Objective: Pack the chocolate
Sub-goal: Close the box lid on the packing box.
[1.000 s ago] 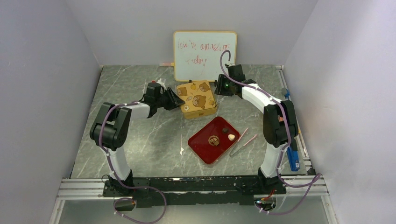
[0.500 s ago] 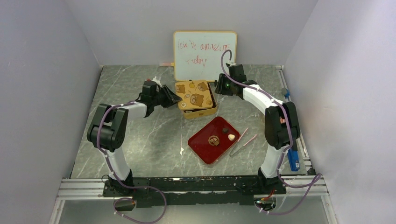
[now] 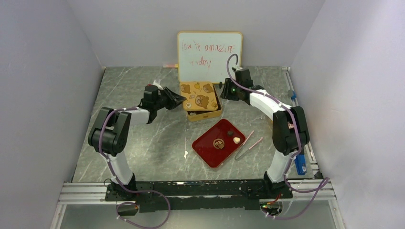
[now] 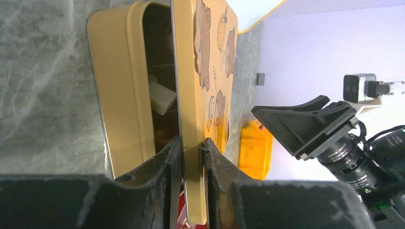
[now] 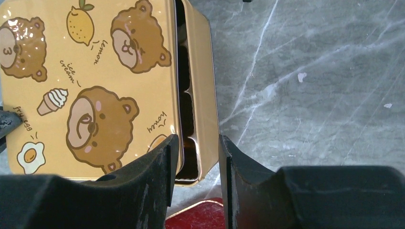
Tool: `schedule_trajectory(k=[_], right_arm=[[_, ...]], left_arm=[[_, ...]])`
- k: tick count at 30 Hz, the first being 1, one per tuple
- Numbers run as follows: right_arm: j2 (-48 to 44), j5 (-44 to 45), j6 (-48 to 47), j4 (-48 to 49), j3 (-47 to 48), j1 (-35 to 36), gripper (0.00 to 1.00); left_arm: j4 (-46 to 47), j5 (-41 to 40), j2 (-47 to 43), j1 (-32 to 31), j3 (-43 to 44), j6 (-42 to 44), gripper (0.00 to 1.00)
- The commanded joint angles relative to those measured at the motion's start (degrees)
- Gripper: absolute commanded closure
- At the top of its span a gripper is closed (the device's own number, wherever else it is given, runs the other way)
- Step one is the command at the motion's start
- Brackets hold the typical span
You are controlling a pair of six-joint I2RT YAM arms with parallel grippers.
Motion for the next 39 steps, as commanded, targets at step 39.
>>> schedule_trajectory(k=[39], right_arm=[[-2.72, -11.30, 1.99, 8.70, -3.51, -0.22, 0.60]], left_arm=[[55.39, -11.57, 9.38, -4.27, -15.17, -39.35, 0.95]])
